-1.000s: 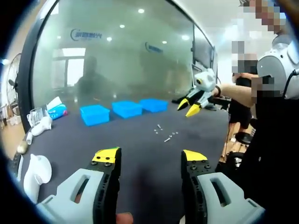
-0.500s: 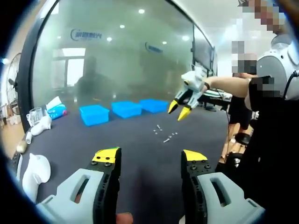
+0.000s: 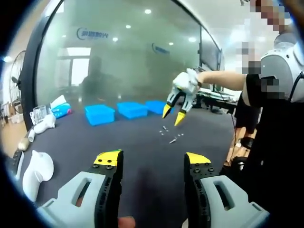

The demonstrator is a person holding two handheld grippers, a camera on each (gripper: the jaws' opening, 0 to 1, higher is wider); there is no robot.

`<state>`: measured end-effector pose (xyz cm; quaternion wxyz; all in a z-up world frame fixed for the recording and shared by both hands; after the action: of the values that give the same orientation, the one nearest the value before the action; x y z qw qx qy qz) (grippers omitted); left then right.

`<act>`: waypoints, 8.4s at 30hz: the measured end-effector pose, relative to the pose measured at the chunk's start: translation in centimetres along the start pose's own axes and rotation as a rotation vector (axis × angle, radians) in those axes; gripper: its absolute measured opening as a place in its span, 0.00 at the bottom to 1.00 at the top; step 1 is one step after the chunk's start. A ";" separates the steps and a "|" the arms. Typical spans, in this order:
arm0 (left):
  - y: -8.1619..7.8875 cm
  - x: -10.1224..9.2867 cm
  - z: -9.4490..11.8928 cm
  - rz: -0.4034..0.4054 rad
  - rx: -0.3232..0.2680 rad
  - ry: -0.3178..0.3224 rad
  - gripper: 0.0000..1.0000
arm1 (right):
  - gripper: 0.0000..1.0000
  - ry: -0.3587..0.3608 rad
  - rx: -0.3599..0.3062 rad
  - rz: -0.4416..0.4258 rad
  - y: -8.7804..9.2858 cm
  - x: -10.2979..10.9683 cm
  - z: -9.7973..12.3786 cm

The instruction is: Sort the screws, nuts, and washers into the corresponding bins

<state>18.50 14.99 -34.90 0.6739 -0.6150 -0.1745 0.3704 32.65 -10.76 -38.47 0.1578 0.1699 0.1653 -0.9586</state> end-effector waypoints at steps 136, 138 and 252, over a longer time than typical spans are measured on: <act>-3.2 -1.6 -0.6 -0.013 -0.097 0.004 0.50 | 0.01 1.203 -0.436 -0.953 7.7 12.6 19.1; -3.2 -1.5 -0.5 -0.011 -0.098 0.003 0.50 | 0.01 1.215 -0.429 -0.953 8.0 11.8 19.4; -3.3 -2.3 -0.4 -0.009 -0.113 0.009 0.50 | 0.33 0.965 -0.631 -0.909 8.2 10.4 16.6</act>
<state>18.18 13.13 -31.32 0.6404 -0.6532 -0.1949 0.3540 21.77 -26.75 -29.85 -0.3041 0.4341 0.5388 -0.6548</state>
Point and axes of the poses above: the point that each gripper's makers call its tool centre point, and the gripper's own axes: z roughly backward along the fingers, x roughly to its left, y roughly out of its underside, the point moved 3 cm from there along z, roughly backward along the fingers, and after that the axes turned 10 degrees about z, right-handed, at the moved point
